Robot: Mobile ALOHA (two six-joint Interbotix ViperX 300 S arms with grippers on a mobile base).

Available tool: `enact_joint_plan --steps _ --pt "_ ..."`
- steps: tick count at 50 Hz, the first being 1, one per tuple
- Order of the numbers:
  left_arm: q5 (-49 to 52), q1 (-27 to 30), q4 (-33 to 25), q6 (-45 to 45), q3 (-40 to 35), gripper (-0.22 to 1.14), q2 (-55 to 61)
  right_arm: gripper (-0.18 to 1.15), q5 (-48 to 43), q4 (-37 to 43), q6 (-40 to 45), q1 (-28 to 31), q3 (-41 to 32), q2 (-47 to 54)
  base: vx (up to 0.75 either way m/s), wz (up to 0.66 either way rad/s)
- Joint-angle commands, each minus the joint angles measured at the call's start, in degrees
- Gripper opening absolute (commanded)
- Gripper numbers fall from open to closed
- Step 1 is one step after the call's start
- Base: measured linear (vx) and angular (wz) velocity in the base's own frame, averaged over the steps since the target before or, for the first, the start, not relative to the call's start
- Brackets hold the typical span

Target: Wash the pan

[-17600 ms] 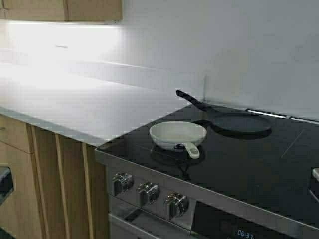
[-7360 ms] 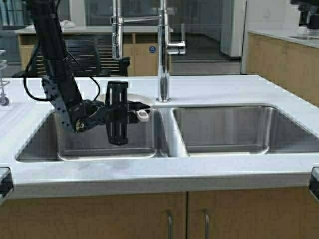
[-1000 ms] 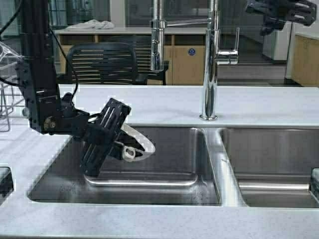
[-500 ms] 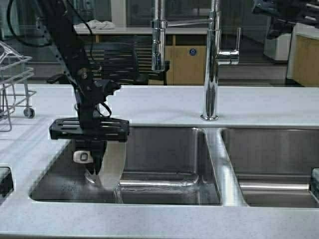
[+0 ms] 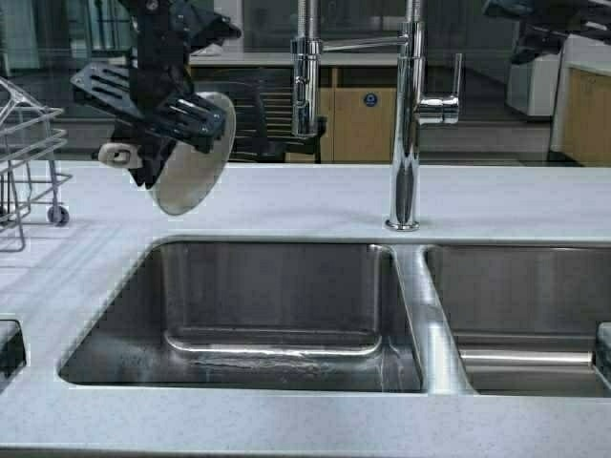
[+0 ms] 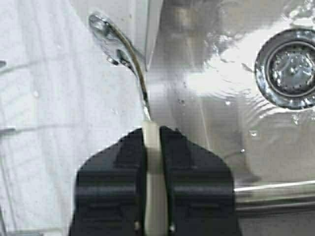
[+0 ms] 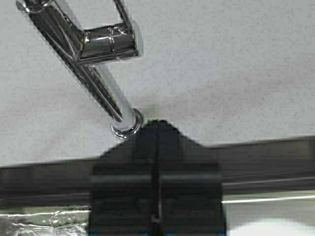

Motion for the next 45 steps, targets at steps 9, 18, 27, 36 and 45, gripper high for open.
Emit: enact_joint_plan --steps 9,18,27,36,45 --pt "-7.12 -1.14 1.05 -0.18 2.29 0.03 8.0 0.05 -0.79 0.09 0.09 0.18 -0.44 0.18 0.0 0.0" --pt "-6.15 -2.55 1.85 -0.35 2.29 0.03 7.73 0.05 -1.23 0.09 -0.18 0.97 -0.44 0.88 0.0 -0.01" --pt "-4.39 -2.02 4.39 2.37 1.41 0.03 -0.44 0.05 -1.41 0.09 -0.18 0.97 -0.53 0.97 0.0 0.0" --pt "2.37 -0.88 5.27 6.94 0.62 0.03 -8.26 0.05 -1.41 0.09 -0.18 0.97 -0.62 0.97 0.0 0.0" --pt "5.01 5.89 5.45 12.13 1.14 0.03 -16.44 0.05 -1.41 0.0 -0.35 0.97 -0.79 1.05 0.0 0.0"
